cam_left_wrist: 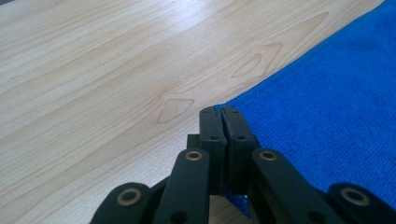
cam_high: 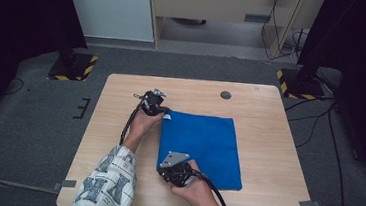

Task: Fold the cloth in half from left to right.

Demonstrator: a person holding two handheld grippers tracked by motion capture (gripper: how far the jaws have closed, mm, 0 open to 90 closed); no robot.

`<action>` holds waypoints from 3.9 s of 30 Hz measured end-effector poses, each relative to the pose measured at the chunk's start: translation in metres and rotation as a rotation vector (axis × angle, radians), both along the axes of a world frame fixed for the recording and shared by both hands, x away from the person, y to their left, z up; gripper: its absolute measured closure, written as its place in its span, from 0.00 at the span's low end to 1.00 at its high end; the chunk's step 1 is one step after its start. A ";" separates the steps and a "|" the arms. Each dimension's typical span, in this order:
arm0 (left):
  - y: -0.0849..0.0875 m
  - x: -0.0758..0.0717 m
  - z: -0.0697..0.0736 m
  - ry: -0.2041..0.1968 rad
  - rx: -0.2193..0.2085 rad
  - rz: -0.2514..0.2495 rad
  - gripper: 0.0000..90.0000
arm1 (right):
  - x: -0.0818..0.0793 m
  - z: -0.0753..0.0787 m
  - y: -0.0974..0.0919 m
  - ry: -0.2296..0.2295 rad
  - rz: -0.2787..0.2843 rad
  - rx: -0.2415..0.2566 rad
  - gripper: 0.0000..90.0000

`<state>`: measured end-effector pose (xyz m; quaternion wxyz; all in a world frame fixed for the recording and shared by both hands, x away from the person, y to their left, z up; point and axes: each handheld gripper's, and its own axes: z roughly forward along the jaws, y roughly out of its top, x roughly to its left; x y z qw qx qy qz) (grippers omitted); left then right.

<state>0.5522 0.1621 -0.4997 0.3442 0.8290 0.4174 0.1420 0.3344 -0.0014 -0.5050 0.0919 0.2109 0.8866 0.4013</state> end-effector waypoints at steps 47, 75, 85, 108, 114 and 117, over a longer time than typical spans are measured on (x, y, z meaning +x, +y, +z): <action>0.071 -0.007 0.035 0.000 -0.012 0.012 0.98 | -0.008 0.025 0.060 -0.028 0.004 0.074 0.97; 0.046 -0.008 0.049 -0.001 -0.018 -0.002 0.98 | -0.010 0.033 0.039 -0.001 -0.015 0.154 0.97; 0.012 -0.004 0.049 -0.011 -0.026 -0.028 0.98 | -0.010 0.029 0.004 0.006 -0.077 0.159 0.97; -0.032 -0.005 0.045 -0.008 -0.077 -0.043 0.98 | -0.017 0.039 -0.039 0.019 -0.102 0.169 0.97; -0.047 -0.006 0.044 -0.008 -0.066 -0.066 0.97 | -0.020 0.039 -0.051 0.014 -0.117 0.168 0.97; -0.054 -0.007 0.045 -0.011 -0.063 -0.077 0.97 | -0.021 0.038 -0.055 0.013 -0.124 0.170 0.97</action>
